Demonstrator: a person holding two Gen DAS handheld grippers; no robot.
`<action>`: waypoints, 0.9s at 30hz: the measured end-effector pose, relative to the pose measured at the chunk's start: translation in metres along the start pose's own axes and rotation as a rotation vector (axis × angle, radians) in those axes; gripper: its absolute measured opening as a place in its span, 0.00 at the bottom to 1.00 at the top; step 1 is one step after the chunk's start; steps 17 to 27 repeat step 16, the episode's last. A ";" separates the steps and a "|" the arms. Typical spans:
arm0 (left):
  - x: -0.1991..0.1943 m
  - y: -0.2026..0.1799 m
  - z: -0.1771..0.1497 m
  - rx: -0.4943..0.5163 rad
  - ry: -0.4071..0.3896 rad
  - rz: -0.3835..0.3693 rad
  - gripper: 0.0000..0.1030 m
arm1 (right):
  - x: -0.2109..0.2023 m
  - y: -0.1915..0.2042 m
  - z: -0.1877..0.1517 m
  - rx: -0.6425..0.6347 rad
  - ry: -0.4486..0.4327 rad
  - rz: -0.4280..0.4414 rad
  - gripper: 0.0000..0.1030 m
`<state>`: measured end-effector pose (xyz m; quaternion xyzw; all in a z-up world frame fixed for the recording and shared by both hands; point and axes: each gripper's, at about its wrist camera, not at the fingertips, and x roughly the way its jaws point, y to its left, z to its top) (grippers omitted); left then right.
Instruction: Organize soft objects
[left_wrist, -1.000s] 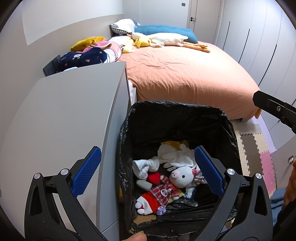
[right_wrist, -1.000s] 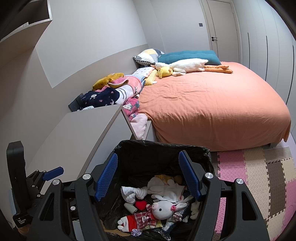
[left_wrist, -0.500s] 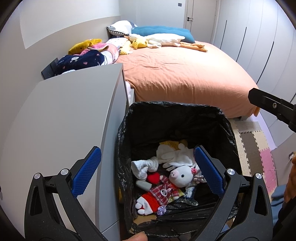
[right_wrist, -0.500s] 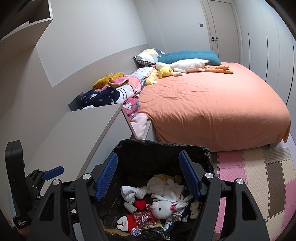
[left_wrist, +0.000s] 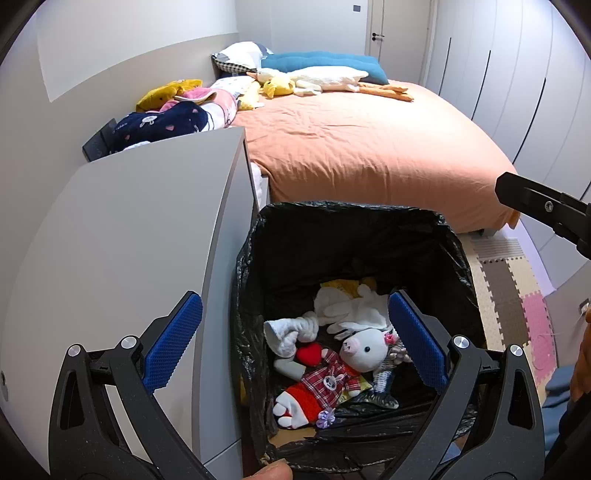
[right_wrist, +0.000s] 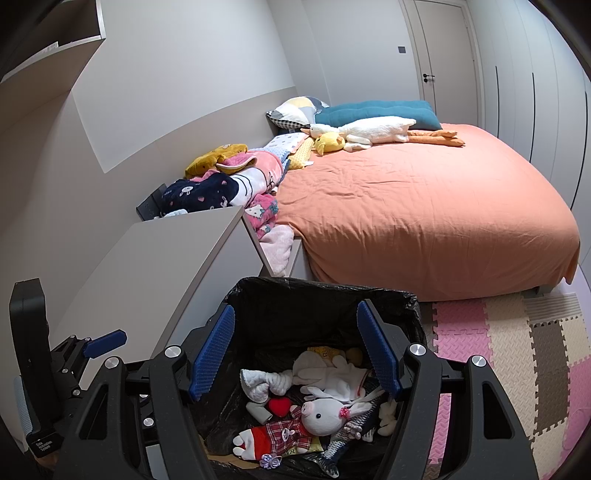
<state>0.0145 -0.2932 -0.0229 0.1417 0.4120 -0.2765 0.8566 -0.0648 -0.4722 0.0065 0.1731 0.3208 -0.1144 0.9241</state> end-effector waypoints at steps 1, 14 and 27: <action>0.000 0.000 0.000 -0.001 0.001 -0.004 0.94 | 0.000 0.000 0.000 0.000 0.001 0.001 0.68; 0.002 0.003 0.001 -0.019 -0.001 0.004 0.94 | 0.001 0.000 -0.003 -0.001 0.003 -0.001 0.68; 0.002 0.002 0.001 -0.016 0.002 0.003 0.94 | 0.001 0.000 -0.003 -0.001 0.003 0.000 0.68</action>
